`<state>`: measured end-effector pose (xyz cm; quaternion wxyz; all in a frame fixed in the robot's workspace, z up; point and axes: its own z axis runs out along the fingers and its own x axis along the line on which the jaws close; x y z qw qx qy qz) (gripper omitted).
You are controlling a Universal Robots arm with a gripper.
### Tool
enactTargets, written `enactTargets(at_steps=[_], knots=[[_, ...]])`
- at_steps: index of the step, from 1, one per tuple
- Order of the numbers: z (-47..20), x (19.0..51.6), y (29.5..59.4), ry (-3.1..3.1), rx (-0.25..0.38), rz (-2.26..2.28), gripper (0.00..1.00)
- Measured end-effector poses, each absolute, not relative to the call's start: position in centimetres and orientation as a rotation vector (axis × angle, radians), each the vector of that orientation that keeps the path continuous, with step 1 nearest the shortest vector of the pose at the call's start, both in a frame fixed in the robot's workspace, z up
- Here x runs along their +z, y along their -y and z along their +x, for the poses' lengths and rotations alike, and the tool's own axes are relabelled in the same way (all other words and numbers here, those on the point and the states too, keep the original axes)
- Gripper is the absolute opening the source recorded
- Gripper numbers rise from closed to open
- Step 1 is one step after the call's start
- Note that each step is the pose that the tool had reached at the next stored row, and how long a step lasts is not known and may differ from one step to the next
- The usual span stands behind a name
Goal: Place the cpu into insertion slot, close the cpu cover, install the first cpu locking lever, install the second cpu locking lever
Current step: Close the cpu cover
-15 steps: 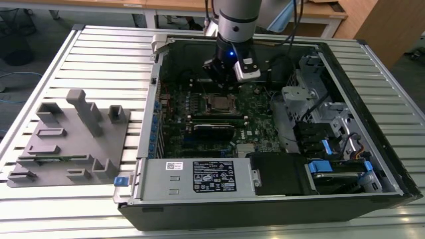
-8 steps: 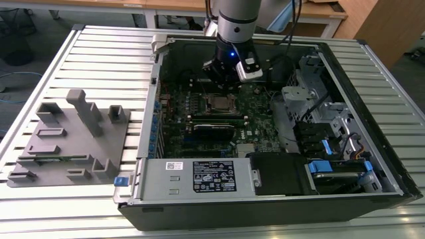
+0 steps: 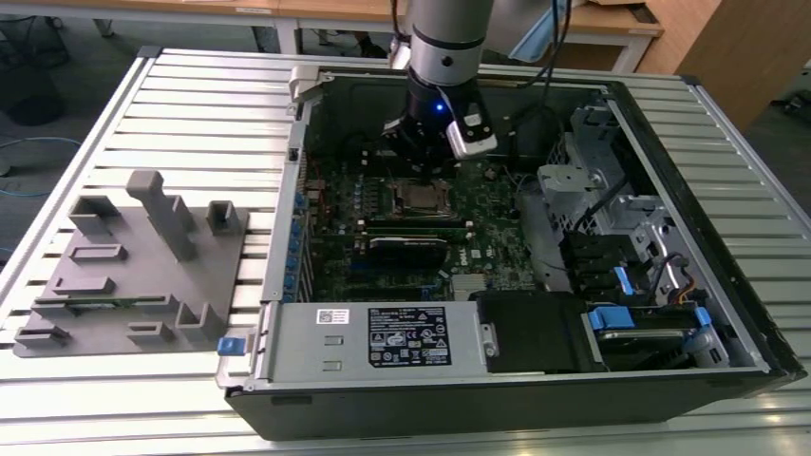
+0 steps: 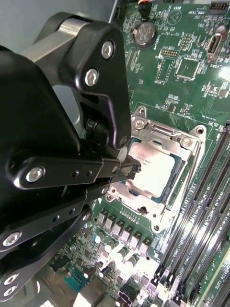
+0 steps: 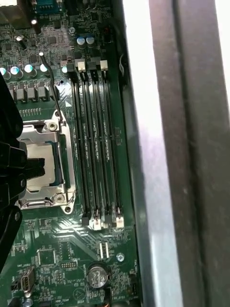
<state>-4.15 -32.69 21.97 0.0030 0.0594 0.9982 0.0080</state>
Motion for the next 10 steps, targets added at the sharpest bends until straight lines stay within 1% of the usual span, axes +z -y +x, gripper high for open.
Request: enactTargets(at_steps=[10], knots=[[-5.2, 21.5, 32.7, -3.133, 0.025, 0.129, 0.10]])
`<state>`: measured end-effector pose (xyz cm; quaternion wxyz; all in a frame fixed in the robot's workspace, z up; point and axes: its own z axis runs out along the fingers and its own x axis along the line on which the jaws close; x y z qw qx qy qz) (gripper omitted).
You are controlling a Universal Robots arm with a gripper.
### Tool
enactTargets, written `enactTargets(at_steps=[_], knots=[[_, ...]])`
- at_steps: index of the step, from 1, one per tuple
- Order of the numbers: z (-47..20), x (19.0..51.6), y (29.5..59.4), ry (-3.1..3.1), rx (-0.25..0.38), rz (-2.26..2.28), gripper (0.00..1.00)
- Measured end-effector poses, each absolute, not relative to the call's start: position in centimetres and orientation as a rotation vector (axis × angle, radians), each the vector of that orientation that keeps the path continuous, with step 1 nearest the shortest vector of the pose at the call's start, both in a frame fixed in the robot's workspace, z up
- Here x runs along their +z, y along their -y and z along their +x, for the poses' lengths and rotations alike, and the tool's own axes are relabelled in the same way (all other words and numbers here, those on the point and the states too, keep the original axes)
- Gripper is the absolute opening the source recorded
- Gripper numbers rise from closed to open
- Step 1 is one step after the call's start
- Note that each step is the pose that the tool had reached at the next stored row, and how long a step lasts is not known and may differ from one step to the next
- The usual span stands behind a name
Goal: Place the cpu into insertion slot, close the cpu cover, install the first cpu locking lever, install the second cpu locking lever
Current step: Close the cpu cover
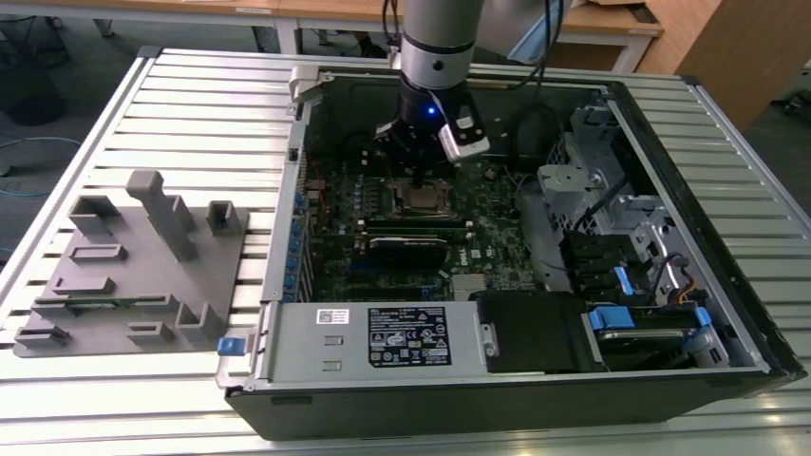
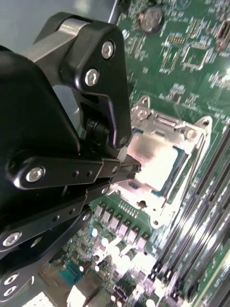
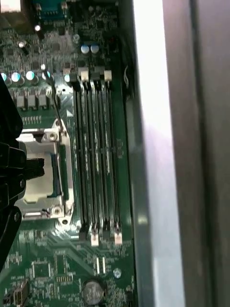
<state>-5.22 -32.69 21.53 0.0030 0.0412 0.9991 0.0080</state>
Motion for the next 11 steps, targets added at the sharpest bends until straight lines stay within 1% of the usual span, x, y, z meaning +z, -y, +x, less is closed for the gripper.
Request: enactTargets(at_steps=[11], knots=[[-7.0, 21.5, 32.8, -3.131, 0.025, 0.111, 0.10]])
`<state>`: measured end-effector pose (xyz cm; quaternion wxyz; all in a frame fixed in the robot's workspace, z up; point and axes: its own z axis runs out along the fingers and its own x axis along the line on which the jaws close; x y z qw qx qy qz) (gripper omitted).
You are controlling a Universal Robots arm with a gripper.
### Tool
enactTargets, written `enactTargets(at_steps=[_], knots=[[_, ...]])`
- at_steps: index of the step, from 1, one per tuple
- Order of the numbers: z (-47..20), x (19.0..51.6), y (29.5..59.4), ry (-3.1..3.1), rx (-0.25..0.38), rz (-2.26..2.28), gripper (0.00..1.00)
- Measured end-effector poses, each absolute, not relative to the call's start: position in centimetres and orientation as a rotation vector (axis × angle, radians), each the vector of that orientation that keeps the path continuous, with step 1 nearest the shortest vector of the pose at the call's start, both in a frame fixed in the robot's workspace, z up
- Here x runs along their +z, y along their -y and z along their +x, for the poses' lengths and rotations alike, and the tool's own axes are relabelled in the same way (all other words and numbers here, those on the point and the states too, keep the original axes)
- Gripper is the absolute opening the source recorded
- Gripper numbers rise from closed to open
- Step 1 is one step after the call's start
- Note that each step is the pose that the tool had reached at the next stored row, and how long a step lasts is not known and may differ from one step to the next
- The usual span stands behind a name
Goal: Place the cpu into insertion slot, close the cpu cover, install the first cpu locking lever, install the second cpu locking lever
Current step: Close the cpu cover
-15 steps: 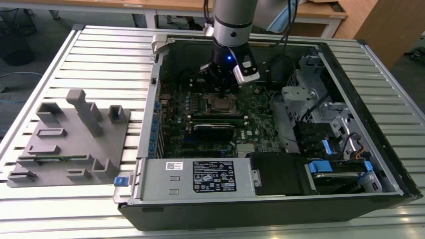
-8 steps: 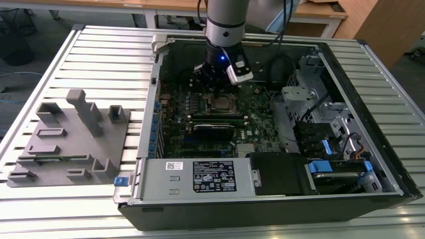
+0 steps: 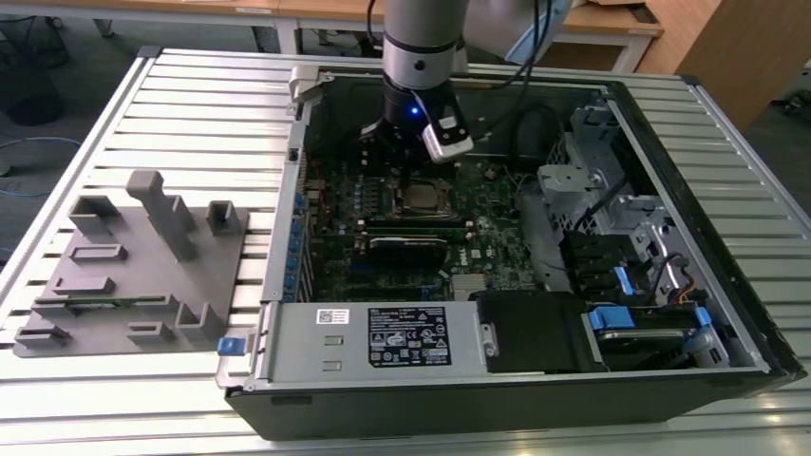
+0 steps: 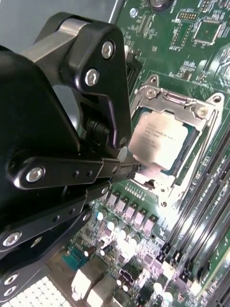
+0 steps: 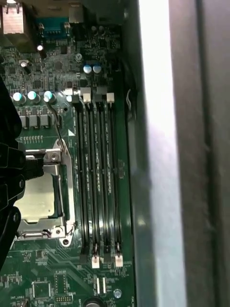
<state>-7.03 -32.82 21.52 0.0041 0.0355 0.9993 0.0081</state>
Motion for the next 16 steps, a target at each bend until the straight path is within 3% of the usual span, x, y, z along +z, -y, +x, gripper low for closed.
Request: enactTargets(at_steps=[16], knots=[[-7.32, 21.30, 33.72, -3.131, 0.025, 0.101, 0.10]])
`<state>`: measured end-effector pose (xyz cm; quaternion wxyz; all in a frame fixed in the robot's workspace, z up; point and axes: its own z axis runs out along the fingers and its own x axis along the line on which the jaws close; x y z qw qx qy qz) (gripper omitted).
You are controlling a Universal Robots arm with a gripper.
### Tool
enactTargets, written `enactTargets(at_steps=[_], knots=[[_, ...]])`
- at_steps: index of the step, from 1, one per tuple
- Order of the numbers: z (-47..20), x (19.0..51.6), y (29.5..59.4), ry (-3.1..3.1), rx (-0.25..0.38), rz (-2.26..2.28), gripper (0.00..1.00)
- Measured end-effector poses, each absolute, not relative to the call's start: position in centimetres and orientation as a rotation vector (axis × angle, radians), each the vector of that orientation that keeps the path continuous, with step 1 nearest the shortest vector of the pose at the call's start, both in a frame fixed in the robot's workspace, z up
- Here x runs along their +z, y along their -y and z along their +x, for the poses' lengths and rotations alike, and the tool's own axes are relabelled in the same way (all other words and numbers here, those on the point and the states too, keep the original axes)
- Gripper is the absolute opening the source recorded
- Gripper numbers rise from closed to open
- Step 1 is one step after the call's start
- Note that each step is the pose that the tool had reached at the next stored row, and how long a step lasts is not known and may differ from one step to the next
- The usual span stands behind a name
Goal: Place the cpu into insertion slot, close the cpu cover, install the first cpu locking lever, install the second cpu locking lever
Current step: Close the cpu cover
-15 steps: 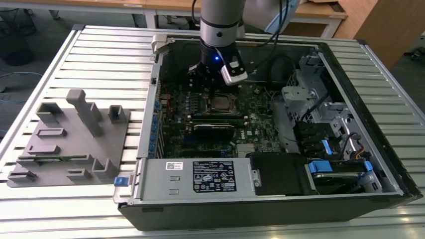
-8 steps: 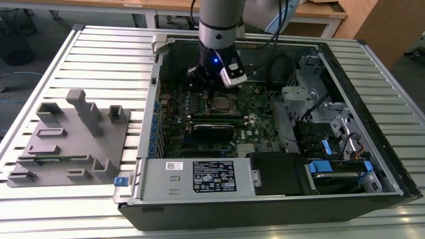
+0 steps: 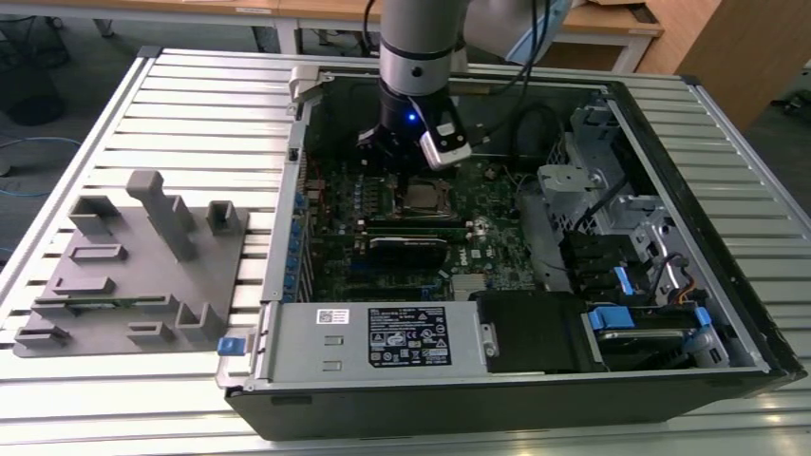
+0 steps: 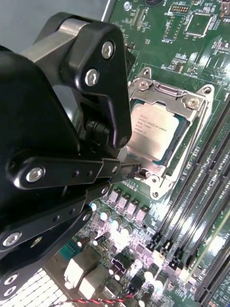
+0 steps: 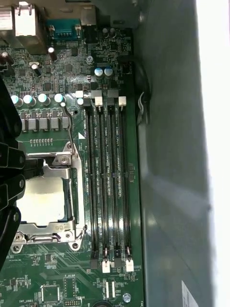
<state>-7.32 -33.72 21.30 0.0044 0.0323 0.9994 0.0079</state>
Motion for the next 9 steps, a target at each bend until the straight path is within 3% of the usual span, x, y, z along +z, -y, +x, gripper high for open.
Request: enactTargets(at_steps=[9], knots=[[-7.41, 20.55, 33.72, -3.131, 0.025, 0.101, 0.10]])
